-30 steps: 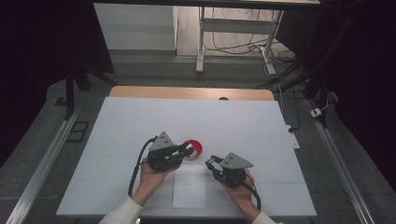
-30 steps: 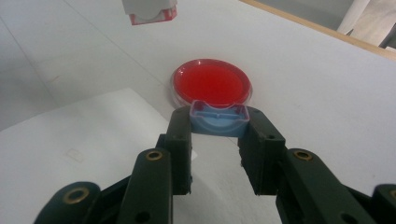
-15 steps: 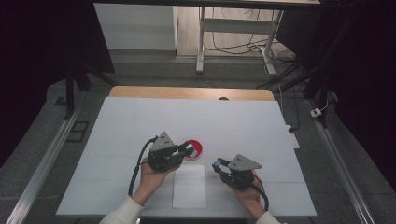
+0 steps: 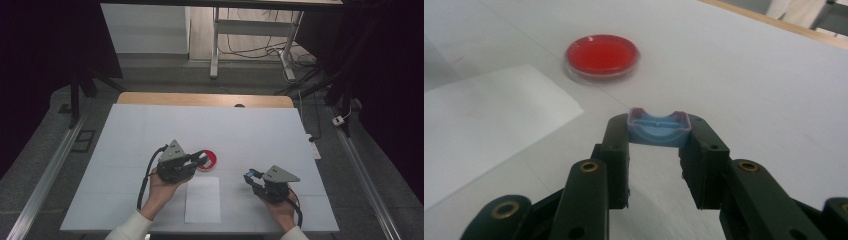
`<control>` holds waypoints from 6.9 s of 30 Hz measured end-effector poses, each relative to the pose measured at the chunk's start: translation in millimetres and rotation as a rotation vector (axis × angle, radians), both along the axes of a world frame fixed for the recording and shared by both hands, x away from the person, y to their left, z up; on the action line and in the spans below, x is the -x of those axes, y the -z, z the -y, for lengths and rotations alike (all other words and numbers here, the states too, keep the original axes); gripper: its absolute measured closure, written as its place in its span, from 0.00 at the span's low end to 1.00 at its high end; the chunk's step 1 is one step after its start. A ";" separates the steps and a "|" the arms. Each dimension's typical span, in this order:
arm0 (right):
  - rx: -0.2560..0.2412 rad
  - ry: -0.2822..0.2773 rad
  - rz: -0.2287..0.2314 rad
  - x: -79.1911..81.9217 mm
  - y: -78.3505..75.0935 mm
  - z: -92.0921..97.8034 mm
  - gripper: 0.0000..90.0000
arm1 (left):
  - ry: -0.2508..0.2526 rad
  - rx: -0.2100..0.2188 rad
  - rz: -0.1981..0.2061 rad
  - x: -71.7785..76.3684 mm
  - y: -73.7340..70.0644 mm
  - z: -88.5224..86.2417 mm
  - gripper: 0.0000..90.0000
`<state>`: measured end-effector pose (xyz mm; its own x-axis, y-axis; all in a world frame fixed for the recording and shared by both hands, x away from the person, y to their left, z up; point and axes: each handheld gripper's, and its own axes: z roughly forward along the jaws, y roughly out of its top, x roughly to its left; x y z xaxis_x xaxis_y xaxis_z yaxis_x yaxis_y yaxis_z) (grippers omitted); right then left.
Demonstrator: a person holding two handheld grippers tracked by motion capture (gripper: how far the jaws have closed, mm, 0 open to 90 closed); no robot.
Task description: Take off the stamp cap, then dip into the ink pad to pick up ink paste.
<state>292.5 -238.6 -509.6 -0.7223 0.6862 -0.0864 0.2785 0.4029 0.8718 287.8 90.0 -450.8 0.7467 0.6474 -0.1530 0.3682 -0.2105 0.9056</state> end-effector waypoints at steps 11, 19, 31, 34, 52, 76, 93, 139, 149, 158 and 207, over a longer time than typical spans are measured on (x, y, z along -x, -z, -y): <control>0.002 0.066 0.021 7.2 -4.3 33.8 0.73 | -0.004 -0.021 0.003 -3.3 1.2 0.7 0.84; -0.002 0.101 0.016 4.8 -4.5 50.2 0.72 | -0.022 -0.035 -0.005 -11.2 4.1 -3.0 0.84; 0.017 0.092 0.010 2.6 -2.5 46.3 0.72 | -0.026 -0.071 0.000 -17.3 2.4 -4.2 0.84; 0.019 0.093 0.009 1.9 -2.1 46.1 0.72 | -0.023 -0.077 0.001 -18.5 2.1 -3.0 0.84; 0.017 0.103 -0.001 -1.7 0.8 46.9 0.72 | -0.006 -0.176 -0.033 -46.7 10.3 1.5 0.84; 0.036 0.091 -0.004 -2.0 2.5 42.7 0.72 | 0.004 -0.243 -0.096 -78.6 31.2 9.2 0.84; 0.035 0.086 -0.004 -3.2 2.3 41.2 0.72 | -0.003 -0.286 -0.116 -82.2 48.2 14.9 0.84; 0.043 0.082 -0.004 -5.2 4.0 39.4 0.72 | -0.016 -0.346 -0.079 -76.1 54.6 21.5 0.84; 0.044 0.083 -0.006 -5.3 3.5 40.0 0.72 | -0.023 -0.285 -0.061 -75.1 43.3 13.2 0.84; 0.045 0.081 -0.006 -5.6 3.9 39.6 0.72 | -0.029 -0.251 -0.034 -70.6 25.4 5.8 0.84; 0.049 0.077 -0.006 -5.7 3.8 39.6 0.72 | -0.058 -0.340 -0.058 -77.5 56.6 19.1 0.84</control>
<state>298.2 -278.2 -513.4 -0.6678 0.7350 -0.1176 0.3153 0.4224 0.8498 365.3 70.9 -507.4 0.7038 0.7095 0.0375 0.4368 -0.4737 0.7647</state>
